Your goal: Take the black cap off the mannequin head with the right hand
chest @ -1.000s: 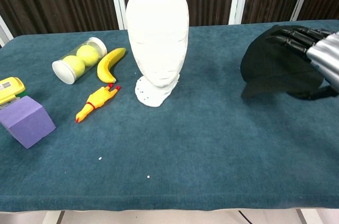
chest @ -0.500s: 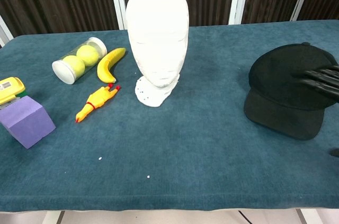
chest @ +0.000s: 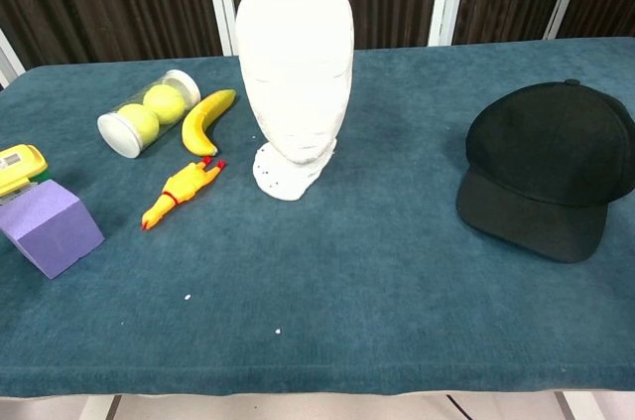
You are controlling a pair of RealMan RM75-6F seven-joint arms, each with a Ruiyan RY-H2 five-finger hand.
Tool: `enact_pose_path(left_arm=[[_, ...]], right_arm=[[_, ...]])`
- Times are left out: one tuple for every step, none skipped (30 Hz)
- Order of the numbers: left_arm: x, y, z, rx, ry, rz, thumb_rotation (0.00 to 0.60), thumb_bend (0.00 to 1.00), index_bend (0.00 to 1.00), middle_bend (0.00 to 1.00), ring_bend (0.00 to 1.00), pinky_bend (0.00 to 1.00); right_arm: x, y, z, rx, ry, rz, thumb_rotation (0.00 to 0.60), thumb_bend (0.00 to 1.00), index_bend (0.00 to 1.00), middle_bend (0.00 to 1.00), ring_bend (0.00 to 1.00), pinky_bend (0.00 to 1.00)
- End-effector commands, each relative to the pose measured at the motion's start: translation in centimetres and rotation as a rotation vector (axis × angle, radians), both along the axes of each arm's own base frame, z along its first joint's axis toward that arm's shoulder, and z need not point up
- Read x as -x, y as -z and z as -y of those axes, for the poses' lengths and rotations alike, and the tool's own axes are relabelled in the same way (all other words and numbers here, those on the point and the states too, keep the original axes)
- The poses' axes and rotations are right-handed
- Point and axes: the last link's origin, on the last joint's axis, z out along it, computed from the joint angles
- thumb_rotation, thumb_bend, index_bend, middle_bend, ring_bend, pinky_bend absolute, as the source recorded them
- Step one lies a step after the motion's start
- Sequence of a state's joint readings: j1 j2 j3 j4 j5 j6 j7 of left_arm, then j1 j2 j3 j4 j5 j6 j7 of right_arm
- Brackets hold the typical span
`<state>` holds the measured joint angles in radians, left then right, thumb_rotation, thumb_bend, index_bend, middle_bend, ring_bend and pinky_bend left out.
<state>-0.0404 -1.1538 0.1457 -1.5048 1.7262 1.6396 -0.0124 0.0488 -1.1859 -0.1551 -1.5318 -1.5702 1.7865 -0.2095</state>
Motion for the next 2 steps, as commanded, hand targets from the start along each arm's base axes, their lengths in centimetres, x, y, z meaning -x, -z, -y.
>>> enact_pose_path(left_arm=[[-0.21,-0.19,0.49,-0.025,-0.009,0.025,0.6,0.37,0.0,0.0,0.0,0.07],[-0.22,-0.12,0.48,-0.023,-0.008,0.025,0.6,0.37,0.0,0.0,0.0,0.07]], right_arm=[[0.8,-1.5,-0.15,0.076,0.046,0.014,0.6,0.0,0.0,0.0,0.0,0.0],[0.93,-1.4,-0.14,0.066,0.05,0.007,0.6,0.0,0.0,0.0,0.0,0.0]])
